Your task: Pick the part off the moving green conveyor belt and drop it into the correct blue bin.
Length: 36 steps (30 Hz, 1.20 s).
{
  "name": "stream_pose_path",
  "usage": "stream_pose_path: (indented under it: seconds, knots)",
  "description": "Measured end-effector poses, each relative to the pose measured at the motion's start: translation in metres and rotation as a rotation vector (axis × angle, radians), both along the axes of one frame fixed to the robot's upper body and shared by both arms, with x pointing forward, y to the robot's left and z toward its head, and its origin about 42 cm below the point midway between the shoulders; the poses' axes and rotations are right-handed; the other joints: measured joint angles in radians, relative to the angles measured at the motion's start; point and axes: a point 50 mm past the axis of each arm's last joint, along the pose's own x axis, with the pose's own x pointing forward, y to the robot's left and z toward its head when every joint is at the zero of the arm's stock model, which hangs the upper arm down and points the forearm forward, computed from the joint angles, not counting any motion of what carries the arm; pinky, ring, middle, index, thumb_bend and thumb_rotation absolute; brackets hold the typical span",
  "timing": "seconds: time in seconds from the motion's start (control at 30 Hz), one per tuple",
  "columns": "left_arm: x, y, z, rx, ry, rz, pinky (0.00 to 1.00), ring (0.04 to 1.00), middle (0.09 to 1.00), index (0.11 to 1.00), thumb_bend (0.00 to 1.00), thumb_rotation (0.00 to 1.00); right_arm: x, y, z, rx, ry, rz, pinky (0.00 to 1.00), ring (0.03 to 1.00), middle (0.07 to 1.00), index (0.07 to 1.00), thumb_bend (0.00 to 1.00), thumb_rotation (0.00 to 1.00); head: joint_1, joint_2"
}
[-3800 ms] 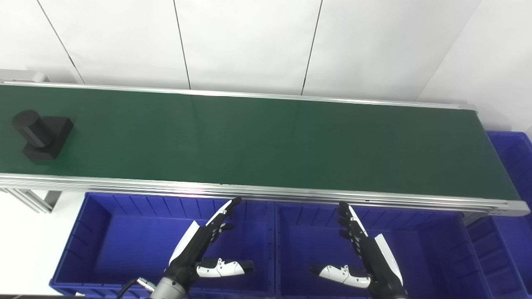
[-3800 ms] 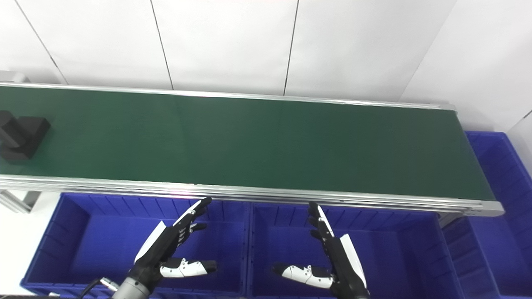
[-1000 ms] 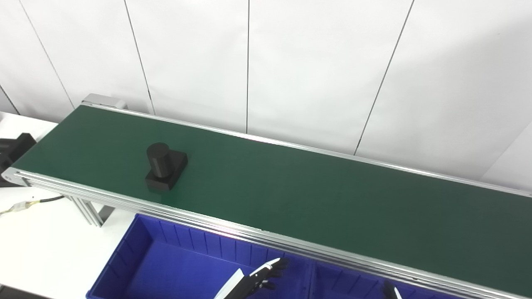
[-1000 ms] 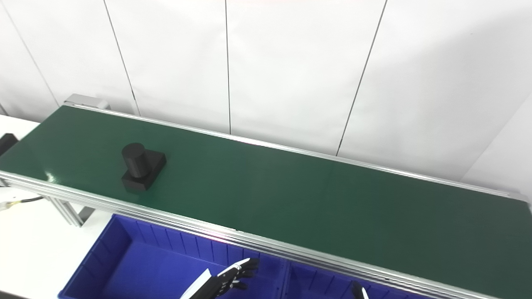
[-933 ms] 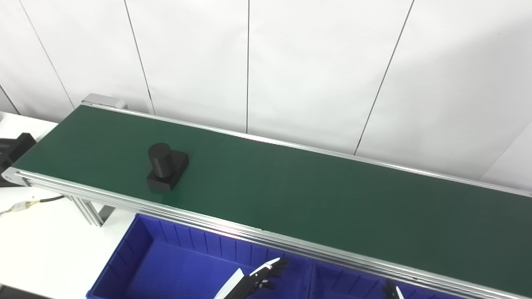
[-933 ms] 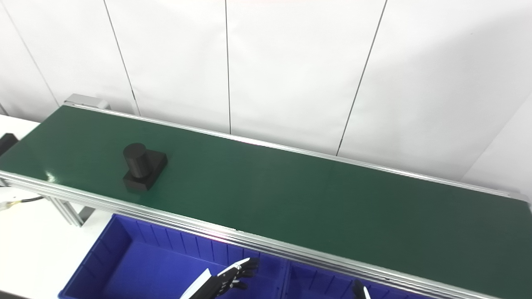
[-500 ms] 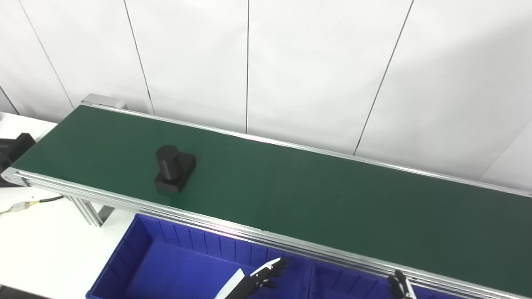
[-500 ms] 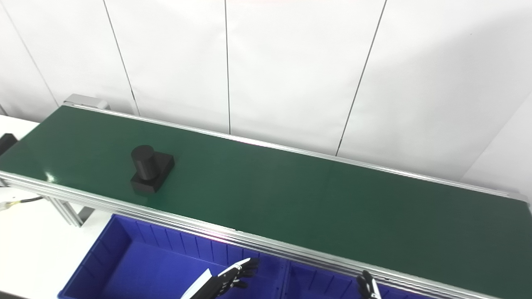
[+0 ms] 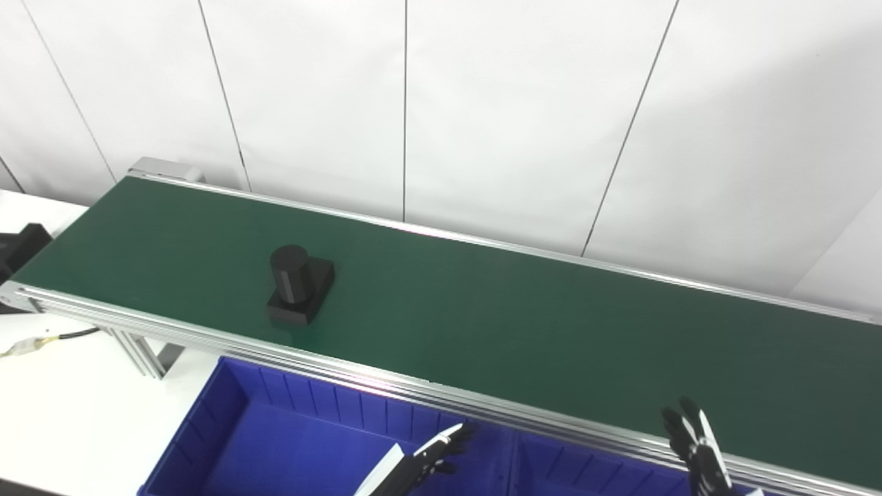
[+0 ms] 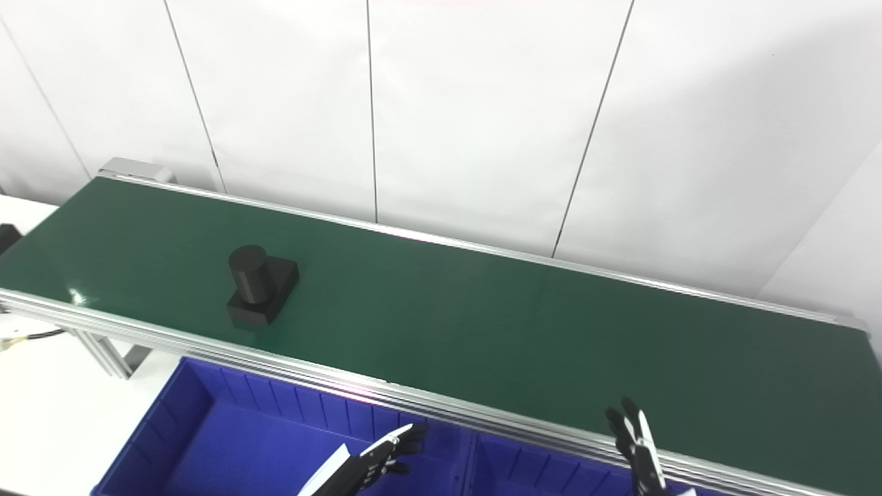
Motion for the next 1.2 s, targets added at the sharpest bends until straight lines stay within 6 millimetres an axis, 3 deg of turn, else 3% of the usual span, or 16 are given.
stream_pose_path:
  seconds: [0.2,0.3,0.37,0.43,0.63,0.7,0.93,1.1,1.2]
  knots:
    - [-0.001,-0.007,-0.010,-0.017,0.033,-0.011,0.84,0.924,0.935,0.914,0.81,0.72,0.024,0.004,0.015,0.030,-0.058,0.034,0.94,0.934,0.929,0.990,0.91,0.39,0.009,-0.012]
    - [-0.004,-0.013,-0.001,-0.041,0.020,-0.019,0.81,0.907,0.932,0.911,0.81,0.76,0.033,0.004,0.031,0.053,-0.065,0.051,0.95,0.937,0.933,0.994,0.89,0.41,0.028,0.060]
    - [-0.006,-0.017,0.011,-0.048,-0.015,-0.033,0.82,0.905,0.931,0.913,0.81,0.77,0.039,0.005,0.051,0.043,-0.112,0.076,0.96,0.939,0.935,0.989,0.89,0.44,0.026,0.060]
    - [-0.005,-0.019,0.012,-0.044,-0.025,-0.039,0.84,0.907,0.928,0.917,0.80,0.77,0.049,0.007,0.061,0.026,-0.140,0.090,0.95,0.940,0.929,0.985,0.88,0.43,0.006,0.035]
    - [-0.013,-0.014,0.004,-0.041,-0.006,-0.007,0.86,0.919,0.932,0.924,0.78,0.86,0.068,0.021,0.069,-0.002,-0.119,0.100,0.91,0.938,0.934,0.972,0.89,0.43,0.006,0.038]
    - [-0.013,-0.009,0.005,-0.037,-0.010,0.019,0.87,0.918,0.934,0.927,0.77,0.88,0.076,0.026,0.075,-0.016,-0.116,0.112,0.92,0.941,0.946,0.976,0.87,0.43,-0.015,0.060]
    - [-0.010,-0.006,0.008,-0.083,-0.025,0.025,0.90,0.929,0.932,0.936,0.77,0.89,0.102,0.042,0.094,-0.054,-0.139,0.141,0.92,0.941,0.945,0.980,0.88,0.48,-0.066,0.072]
    - [-0.008,-0.005,0.008,-0.066,-0.036,0.035,0.89,0.936,0.943,0.935,0.78,0.97,0.111,0.043,0.099,-0.103,-0.132,0.131,0.89,0.933,0.952,0.993,0.87,0.47,-0.115,0.084]
    - [-0.004,-0.004,0.010,-0.054,-0.051,0.043,0.90,0.943,0.952,0.935,0.79,0.97,0.120,0.042,0.101,-0.122,-0.129,0.126,0.89,0.930,0.948,0.984,0.88,0.45,-0.127,0.078]
